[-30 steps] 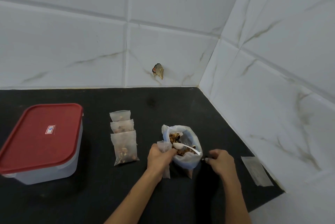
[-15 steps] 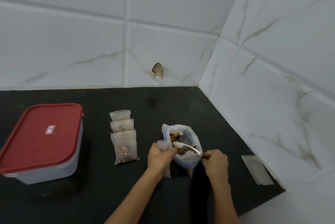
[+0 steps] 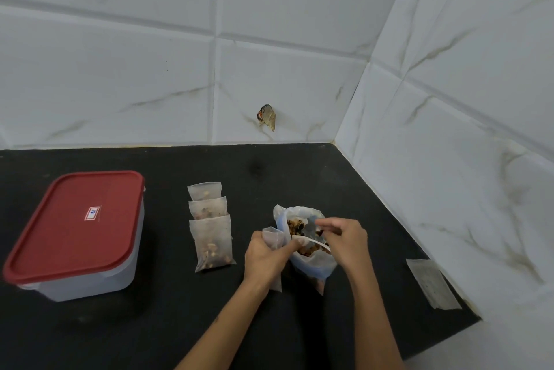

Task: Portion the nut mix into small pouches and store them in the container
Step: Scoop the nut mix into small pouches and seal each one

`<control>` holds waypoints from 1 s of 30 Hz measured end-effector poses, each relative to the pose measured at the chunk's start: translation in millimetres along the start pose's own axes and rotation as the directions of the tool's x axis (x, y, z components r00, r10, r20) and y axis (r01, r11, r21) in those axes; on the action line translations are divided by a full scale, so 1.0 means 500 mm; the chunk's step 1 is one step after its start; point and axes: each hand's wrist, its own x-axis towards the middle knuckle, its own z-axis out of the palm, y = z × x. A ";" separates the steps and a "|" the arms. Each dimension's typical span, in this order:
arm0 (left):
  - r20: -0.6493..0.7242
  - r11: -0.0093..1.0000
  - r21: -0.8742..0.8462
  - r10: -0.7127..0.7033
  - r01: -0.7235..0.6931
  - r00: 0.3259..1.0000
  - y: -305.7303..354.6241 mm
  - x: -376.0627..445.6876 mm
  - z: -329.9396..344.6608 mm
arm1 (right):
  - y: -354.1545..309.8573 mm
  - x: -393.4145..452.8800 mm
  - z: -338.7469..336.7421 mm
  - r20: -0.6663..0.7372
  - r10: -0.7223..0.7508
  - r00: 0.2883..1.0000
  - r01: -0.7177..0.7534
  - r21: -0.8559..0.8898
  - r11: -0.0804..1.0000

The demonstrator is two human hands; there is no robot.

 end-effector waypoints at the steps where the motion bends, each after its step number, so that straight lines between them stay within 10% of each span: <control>1: 0.002 1.000 0.001 0.000 0.000 1.000 0.001 0.000 -0.001 | -0.001 0.002 0.002 0.021 -0.002 1.000 0.002 0.006 1.000; 6: 0.006 1.000 -0.001 -0.002 0.002 1.000 -0.001 0.002 -0.008 | 0.000 0.008 0.001 -0.011 0.004 1.000 -0.004 -0.023 1.000; 13: 0.031 0.999 -0.031 -0.017 0.018 0.999 -0.007 0.007 -0.005 | 0.009 0.012 0.004 0.089 0.062 0.994 0.004 -0.605 0.796; 30: 0.158 0.953 -0.233 -0.158 0.192 0.975 -0.013 0.007 0.004 | -0.015 0.006 -0.012 0.076 0.021 0.997 0.027 -0.580 0.814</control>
